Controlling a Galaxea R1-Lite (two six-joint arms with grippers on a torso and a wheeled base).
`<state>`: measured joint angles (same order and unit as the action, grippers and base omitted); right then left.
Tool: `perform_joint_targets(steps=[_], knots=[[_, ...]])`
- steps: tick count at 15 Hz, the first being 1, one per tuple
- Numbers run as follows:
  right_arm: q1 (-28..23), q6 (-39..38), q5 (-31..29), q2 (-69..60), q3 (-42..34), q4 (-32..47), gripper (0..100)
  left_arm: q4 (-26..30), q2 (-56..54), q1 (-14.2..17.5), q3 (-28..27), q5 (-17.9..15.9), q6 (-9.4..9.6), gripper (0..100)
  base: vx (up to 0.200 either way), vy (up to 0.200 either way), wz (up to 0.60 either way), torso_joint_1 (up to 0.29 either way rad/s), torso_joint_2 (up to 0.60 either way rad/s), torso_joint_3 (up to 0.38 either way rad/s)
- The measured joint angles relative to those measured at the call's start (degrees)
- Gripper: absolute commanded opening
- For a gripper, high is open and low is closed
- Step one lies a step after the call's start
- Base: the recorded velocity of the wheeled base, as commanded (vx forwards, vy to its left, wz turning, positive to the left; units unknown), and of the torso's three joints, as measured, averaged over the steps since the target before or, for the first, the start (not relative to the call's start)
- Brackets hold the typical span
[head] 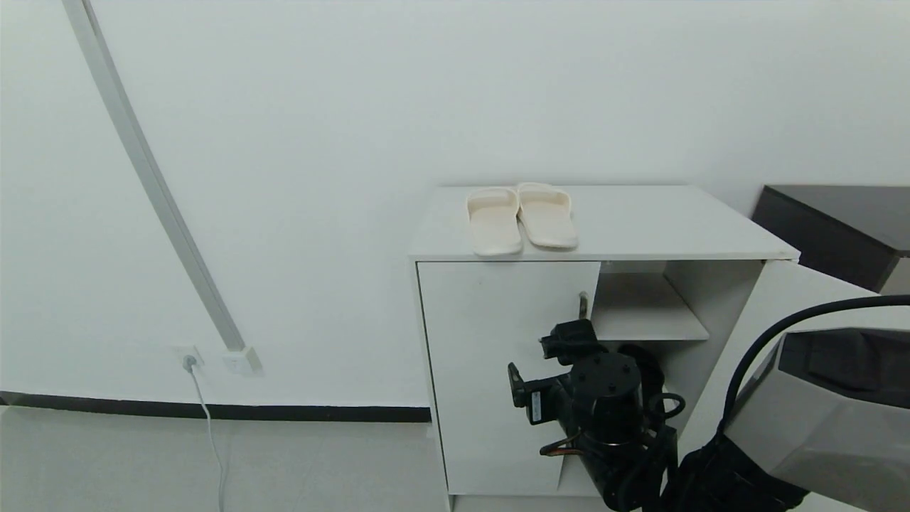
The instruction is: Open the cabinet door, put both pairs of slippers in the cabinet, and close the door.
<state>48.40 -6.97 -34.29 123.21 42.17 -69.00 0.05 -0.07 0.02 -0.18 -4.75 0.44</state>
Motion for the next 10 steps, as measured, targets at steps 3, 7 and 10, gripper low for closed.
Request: perform_joint_targets(steps=[3,7,10], knots=[[0.0,0.1,0.0,-0.2,0.2,0.0,100,0.0,0.0,0.0,0.0,0.0,0.0,0,0.0,0.0,0.0,0.211,-0.53,-0.321],[-0.1,1.1,0.0,-2.8,0.1,0.0,100,0.0,0.0,0.0,0.0,0.0,0.0,0,0.0,0.0,0.0,0.233,-0.56,-0.322],[-0.8,1.1,0.0,-4.5,-0.3,0.1,100,0.0,0.0,0.0,0.0,0.0,0.0,0,0.0,0.0,0.0,0.253,-0.59,-0.331]])
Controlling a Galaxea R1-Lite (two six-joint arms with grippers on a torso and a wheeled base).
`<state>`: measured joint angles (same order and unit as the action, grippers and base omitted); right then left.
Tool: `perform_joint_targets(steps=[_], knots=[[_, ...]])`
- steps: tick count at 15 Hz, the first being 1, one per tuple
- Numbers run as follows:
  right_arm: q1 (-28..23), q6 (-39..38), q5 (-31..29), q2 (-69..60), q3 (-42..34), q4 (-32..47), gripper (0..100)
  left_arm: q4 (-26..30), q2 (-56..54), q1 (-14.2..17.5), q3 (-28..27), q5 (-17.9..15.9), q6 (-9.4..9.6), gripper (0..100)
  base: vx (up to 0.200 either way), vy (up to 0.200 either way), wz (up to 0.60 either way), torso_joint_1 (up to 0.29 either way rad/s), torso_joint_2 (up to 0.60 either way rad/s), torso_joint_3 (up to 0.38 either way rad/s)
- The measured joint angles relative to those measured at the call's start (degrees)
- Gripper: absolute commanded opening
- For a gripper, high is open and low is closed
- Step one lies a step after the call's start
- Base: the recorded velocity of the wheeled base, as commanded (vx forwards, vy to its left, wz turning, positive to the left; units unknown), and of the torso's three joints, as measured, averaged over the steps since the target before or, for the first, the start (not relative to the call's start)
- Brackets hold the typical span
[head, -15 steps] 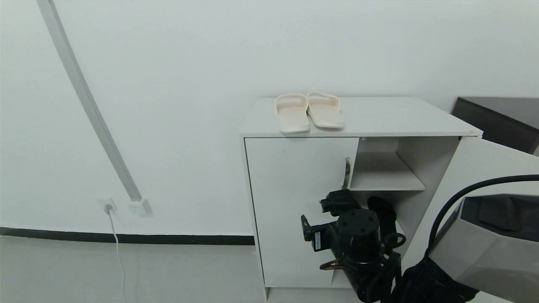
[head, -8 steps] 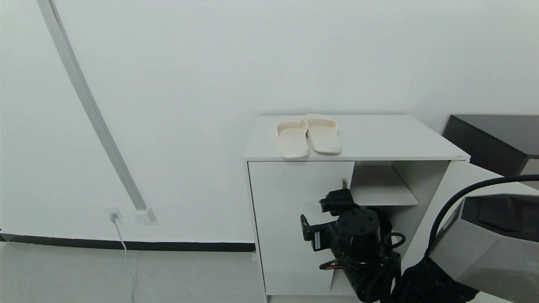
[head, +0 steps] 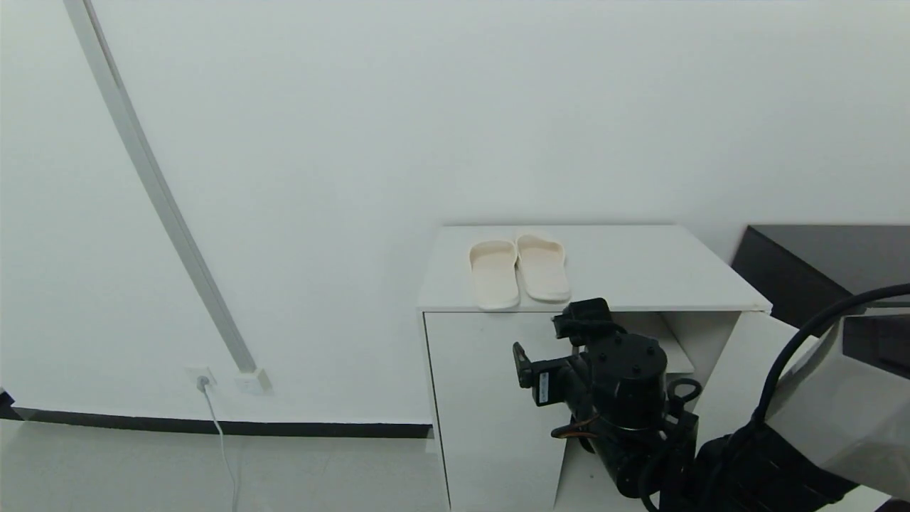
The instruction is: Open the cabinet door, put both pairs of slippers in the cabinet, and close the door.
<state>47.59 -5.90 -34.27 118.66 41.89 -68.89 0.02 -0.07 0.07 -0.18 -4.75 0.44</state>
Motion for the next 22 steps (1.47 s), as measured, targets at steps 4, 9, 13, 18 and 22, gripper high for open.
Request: perform_joint_targets(steps=[4,9,13,18,22], knots=[[-0.5,0.1,-0.1,-0.9,-0.4,0.0,100,0.0,0.0,0.0,0.0,0.0,0.07,0,0.0,0.0,0.0,0.228,-0.5,-0.276],[-1.9,3.1,0.4,0.4,1.4,-0.7,100,0.0,0.0,0.0,0.0,-0.1,0.29,0,0.0,0.0,0.0,0.038,-0.08,-0.04],[-2.4,-2.9,0.7,0.6,15.6,23.3,100,0.0,0.0,0.0,0.0,-0.1,0.29,0,0.0,0.0,0.0,0.0,0.0,0.0],[-2.3,-16.2,0.7,-0.3,33.5,48.6,100,0.0,0.0,0.0,0.0,-0.1,0.27,0,0.0,0.0,0.0,0.0,0.0,0.0],[-2.1,-16.4,0.5,-0.5,33.1,48.6,100,0.0,0.0,-0.1,0.0,-0.1,0.27,0,0.2,0.0,0.0,-0.004,0.0,0.002]])
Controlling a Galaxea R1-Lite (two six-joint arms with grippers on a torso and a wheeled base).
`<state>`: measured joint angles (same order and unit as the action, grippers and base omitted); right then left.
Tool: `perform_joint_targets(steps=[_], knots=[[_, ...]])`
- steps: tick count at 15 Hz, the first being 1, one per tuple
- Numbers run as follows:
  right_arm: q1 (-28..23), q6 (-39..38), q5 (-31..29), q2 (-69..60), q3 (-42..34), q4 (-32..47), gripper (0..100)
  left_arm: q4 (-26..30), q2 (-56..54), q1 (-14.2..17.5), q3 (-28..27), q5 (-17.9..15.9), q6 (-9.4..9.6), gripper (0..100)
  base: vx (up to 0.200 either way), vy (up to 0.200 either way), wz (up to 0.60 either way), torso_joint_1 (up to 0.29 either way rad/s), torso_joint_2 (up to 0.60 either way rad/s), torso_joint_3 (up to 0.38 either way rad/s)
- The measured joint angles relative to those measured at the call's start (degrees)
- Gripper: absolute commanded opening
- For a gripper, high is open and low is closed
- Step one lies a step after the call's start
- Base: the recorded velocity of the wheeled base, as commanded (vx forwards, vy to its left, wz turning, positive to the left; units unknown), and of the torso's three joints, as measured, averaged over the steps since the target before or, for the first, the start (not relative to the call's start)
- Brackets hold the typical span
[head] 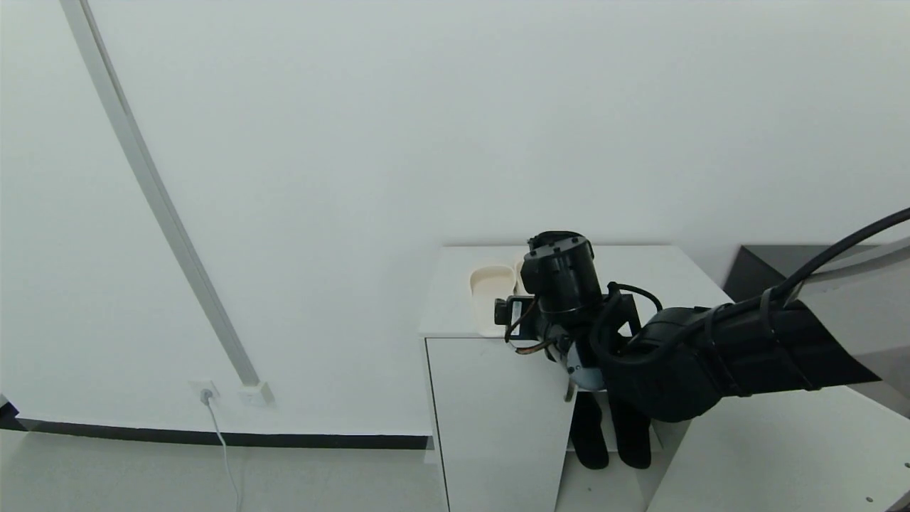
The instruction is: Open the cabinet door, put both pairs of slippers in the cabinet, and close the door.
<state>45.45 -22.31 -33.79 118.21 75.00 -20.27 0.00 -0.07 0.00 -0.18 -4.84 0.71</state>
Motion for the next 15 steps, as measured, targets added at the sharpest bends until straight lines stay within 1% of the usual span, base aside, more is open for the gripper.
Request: perform_joint_targets(steps=[5,8,10,13,15], knots=[[0.1,0.5,0.1,0.1,-4.2,-4.0,100,0.0,0.0,0.0,0.0,0.0,0.0,0,0.2,0.0,0.0,0.004,0.01,0.0],[0.1,3.4,0.3,0.8,-7.9,-9.3,100,0.0,0.0,0.0,0.0,0.0,0.22,0,0.0,0.0,0.0,0.0,0.0,0.0],[0.4,5.0,0.4,1.9,-8.8,-12.3,100,0.0,0.0,0.0,0.0,0.0,0.24,0,0.0,0.0,0.0,0.0,0.0,0.0],[0.0,6.9,0.8,4.7,-8.3,-15.3,100,0.0,0.0,0.0,0.0,0.0,0.24,0,0.0,0.0,0.0,0.0,0.0,0.0],[-0.7,8.3,2.0,6.7,-6.3,-16.3,100,0.0,0.0,0.0,0.0,0.0,0.24,0,0.0,0.0,0.0,0.0,0.0,0.0]])
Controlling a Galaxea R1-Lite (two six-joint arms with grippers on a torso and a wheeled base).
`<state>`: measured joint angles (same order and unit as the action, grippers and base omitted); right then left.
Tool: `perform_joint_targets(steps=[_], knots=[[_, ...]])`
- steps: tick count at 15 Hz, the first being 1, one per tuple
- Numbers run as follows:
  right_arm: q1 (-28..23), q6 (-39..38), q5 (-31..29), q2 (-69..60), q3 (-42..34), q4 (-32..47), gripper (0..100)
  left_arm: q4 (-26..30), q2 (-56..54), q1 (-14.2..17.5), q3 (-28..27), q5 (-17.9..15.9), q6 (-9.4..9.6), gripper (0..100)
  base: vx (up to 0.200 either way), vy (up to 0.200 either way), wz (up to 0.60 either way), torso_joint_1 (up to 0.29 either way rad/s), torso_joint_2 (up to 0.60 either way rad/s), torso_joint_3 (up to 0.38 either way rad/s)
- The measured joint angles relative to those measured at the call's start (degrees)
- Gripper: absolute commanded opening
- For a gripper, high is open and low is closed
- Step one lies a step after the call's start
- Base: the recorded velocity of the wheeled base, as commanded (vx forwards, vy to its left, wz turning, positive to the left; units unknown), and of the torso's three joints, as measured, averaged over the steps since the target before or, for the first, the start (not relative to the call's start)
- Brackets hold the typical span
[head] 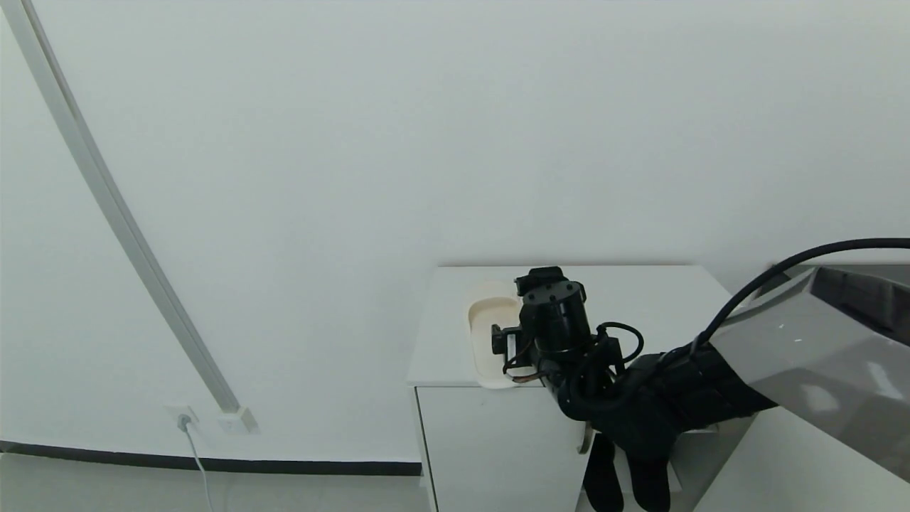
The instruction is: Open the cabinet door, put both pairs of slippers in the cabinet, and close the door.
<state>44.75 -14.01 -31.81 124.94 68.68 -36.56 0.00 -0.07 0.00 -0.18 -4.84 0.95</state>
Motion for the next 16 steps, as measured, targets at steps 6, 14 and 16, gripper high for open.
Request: perform_joint_targets(steps=[6,14,16], knots=[[-3.0,1.0,1.8,6.0,9.8,1.5,100,0.0,0.0,0.0,0.0,0.0,-0.11,0,0.0,0.0,0.0,0.0,0.0,0.0],[-5.5,1.0,2.9,11.3,17.2,4.5,0,0.0,0.0,0.0,0.0,0.0,-0.16,0,0.0,0.0,0.0,0.0,0.0,0.0],[-5.6,1.0,2.9,11.5,17.3,4.5,0,0.0,0.0,0.0,0.0,0.0,-0.16,0,0.0,0.0,0.0,0.0,0.0,0.0]])
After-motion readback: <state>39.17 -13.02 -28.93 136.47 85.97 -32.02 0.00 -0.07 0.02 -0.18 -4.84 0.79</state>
